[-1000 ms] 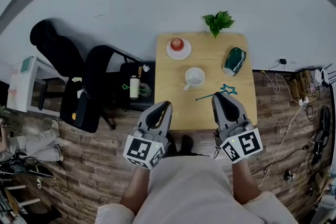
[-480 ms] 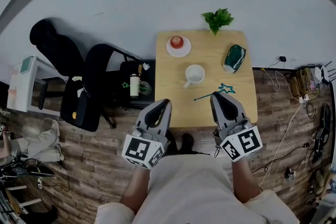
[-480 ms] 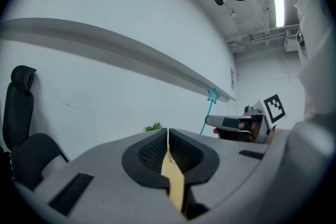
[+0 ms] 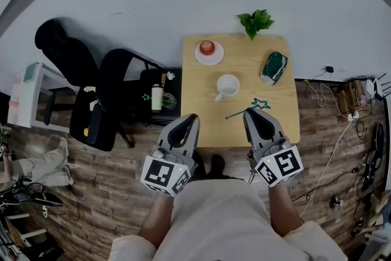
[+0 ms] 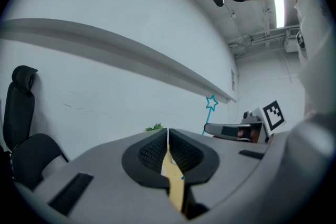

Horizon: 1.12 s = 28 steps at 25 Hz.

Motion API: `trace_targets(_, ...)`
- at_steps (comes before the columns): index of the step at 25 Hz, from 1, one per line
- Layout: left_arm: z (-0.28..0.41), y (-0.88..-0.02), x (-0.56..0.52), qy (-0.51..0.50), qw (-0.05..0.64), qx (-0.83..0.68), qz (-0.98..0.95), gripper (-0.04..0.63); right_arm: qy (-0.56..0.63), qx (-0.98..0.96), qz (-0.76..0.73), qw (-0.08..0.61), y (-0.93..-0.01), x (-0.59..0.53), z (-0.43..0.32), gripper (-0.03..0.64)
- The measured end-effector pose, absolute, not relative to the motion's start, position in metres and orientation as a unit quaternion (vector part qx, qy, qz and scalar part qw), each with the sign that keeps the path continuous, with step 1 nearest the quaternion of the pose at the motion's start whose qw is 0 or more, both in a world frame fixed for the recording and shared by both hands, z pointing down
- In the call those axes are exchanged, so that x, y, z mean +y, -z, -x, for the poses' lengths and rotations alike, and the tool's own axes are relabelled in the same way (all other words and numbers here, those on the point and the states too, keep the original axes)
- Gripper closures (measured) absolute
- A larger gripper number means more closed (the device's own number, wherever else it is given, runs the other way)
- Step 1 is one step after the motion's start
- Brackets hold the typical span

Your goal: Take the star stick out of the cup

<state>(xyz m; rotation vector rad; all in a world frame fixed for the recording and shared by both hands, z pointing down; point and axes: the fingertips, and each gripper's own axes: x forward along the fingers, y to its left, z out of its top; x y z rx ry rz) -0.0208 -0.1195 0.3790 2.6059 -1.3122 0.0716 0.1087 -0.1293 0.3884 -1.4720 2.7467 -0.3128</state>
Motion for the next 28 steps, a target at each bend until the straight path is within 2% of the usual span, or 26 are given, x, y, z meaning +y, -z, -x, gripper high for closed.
trace_targets(28, 0.034, -0.383, -0.124, -0.025, 0.118, -0.463, -0.878, 0.58, 0.093, 0.884, 0.457, -0.01, -0.391, -0.134, -0.099, 0.604)
